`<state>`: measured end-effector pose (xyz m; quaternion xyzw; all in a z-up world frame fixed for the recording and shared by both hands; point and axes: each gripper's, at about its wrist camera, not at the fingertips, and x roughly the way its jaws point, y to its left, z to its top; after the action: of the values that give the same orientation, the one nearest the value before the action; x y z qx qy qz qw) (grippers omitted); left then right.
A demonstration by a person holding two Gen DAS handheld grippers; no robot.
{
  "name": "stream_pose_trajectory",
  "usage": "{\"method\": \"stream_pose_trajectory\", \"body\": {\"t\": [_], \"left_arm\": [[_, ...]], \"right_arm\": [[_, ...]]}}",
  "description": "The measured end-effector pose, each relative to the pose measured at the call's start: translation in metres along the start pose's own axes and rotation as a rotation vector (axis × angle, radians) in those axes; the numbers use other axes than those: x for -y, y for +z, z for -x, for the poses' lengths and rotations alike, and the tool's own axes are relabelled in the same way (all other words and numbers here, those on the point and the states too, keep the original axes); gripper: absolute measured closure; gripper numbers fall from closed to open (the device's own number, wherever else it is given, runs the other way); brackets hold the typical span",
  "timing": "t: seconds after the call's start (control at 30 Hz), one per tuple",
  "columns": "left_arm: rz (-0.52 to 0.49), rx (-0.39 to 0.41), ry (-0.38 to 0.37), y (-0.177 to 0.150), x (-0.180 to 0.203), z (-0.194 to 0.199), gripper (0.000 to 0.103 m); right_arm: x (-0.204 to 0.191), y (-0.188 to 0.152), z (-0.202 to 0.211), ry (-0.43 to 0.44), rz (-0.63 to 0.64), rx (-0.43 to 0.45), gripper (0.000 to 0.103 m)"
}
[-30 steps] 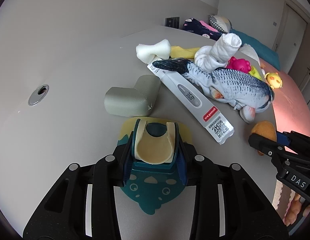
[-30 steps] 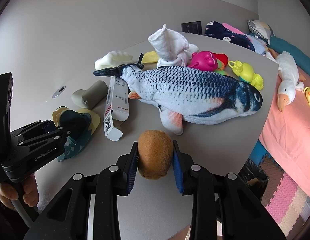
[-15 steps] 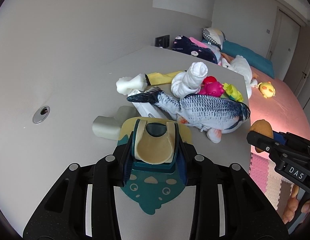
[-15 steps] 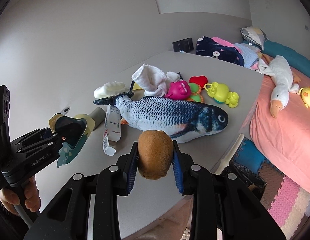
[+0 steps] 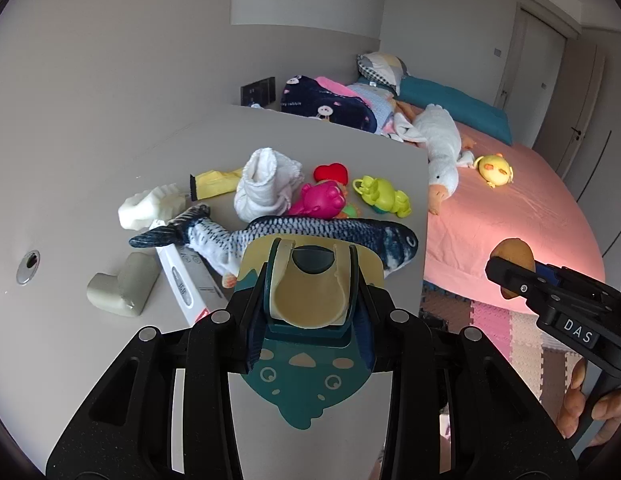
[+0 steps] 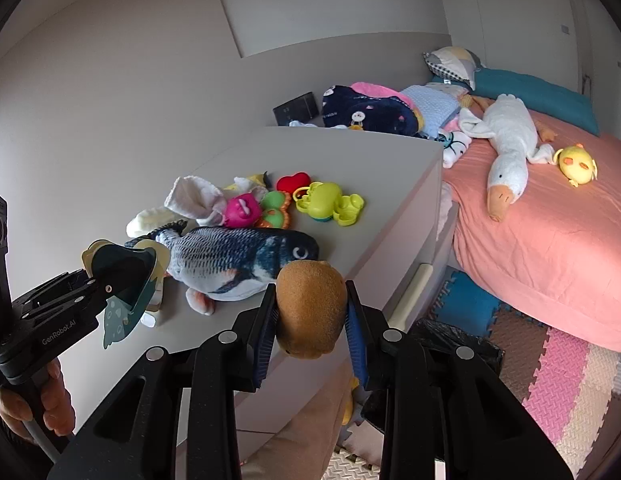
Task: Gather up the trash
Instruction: 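Carry both held toys off the table toward the black trash bin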
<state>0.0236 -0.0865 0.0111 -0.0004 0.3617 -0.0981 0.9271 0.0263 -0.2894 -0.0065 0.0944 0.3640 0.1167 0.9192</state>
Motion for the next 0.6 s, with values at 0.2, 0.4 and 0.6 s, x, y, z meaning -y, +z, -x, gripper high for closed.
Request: {"method": "stream_pose_trajectory", "body": {"t": [0.2, 0.4, 0.6], "left_arm": [[-0.034, -0.009, -0.059, 0.01, 0.033, -0.014, 0.067], [-0.082, -0.026, -0.11, 0.018, 0.069, -0.029, 0.067], [-0.126, -0.05, -0.164, 0.025, 0.102, -0.046, 0.067]], "right_arm": [[0.04, 0.005, 0.012, -0.058, -0.053, 0.02, 0.069], [0.074, 0.007, 0.022, -0.107, -0.098, 0.033, 0.069], [0.105, 0.005, 0.03, -0.156, -0.14, 0.042, 0.069]]}}
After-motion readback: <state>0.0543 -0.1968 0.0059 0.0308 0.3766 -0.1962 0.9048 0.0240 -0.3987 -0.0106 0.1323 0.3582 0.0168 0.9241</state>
